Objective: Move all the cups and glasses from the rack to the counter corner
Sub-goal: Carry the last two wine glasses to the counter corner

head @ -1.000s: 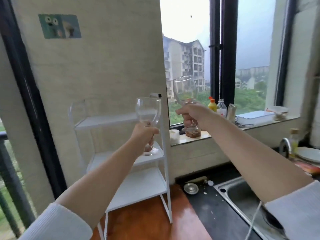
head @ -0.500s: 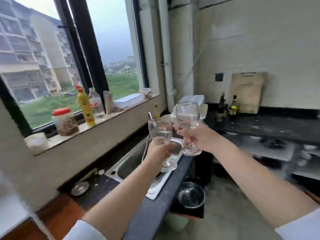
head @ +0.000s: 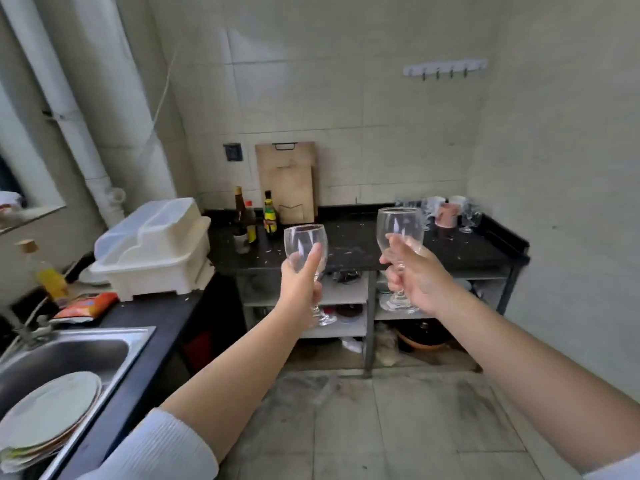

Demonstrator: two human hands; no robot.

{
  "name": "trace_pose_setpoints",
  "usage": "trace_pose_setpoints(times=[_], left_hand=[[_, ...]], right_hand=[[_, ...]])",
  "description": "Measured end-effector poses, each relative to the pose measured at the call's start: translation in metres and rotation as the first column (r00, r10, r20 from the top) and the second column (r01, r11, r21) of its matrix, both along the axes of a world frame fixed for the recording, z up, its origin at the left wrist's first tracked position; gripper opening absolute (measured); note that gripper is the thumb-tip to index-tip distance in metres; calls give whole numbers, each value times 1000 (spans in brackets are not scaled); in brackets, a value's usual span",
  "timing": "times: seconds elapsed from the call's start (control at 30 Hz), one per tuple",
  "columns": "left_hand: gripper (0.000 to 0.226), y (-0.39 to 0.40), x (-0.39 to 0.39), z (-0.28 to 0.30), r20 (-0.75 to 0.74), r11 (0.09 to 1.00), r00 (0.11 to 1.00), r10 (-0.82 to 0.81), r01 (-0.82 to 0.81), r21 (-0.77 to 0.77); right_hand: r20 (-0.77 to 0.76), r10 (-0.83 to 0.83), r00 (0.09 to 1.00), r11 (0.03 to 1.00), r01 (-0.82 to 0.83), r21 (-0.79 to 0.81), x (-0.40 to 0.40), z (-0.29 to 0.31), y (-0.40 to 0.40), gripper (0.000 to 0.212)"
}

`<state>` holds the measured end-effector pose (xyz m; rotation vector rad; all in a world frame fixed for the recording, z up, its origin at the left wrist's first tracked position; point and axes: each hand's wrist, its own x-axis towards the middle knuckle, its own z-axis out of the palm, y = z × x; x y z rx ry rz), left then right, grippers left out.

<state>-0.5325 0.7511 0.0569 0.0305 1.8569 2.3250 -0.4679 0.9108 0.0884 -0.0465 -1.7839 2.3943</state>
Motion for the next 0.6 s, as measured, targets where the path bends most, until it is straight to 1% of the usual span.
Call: trace_pose_setpoints(times=[0.07,0.1,0.13,0.2,0.23,0.27,0.3,0.37,0.4,0.47,0.53,0.6], left_hand=[[69,39,-22,-10,31,997,996,-78,78,-2],[68,60,-35,-16,29,993,993,-114,115,-21],[66,75,-45,-21,13,989,990,-139,140,-49],[64,112,-73,-33,-2,981,984,-176,175,-86],[64,129,-90,-39,8,978,982,-187,187,-94],[63,143,-106,-45,26,977,981,-193,194,-89],[62,158,-123,-49,44,976,979,-197,200,-81],[61,189,-166,-57,65,973,975,-211,216,-85],[62,206,-190,-61,63,966,971,-229,235,-108],[65,237,-240,-64,25,928,955,-295,292,-232],[64,265,-284,-62,-17,866,926,-377,346,-361],[67,292,-322,-62,-61,814,892,-449,380,-439]], right_hand=[[-1,-104,995,994,104,-38,-9,-4,42,95],[5,-164,986,986,164,-37,-16,-6,63,89],[12,-213,977,977,213,-21,-20,-9,80,76],[27,-279,960,960,278,28,-39,-17,120,35],[30,-322,946,946,320,58,-51,-23,140,20],[28,-371,928,926,367,93,-62,-29,157,16],[26,-427,904,898,420,130,-75,-35,175,18],[23,-551,834,820,536,201,-104,-45,209,30],[21,-600,800,782,581,228,-122,-48,228,32],[13,-670,743,720,645,257,-161,-49,263,33],[-25,-731,682,646,702,299,-198,-47,292,33],[-82,-766,638,569,732,375,-232,-47,316,40]])
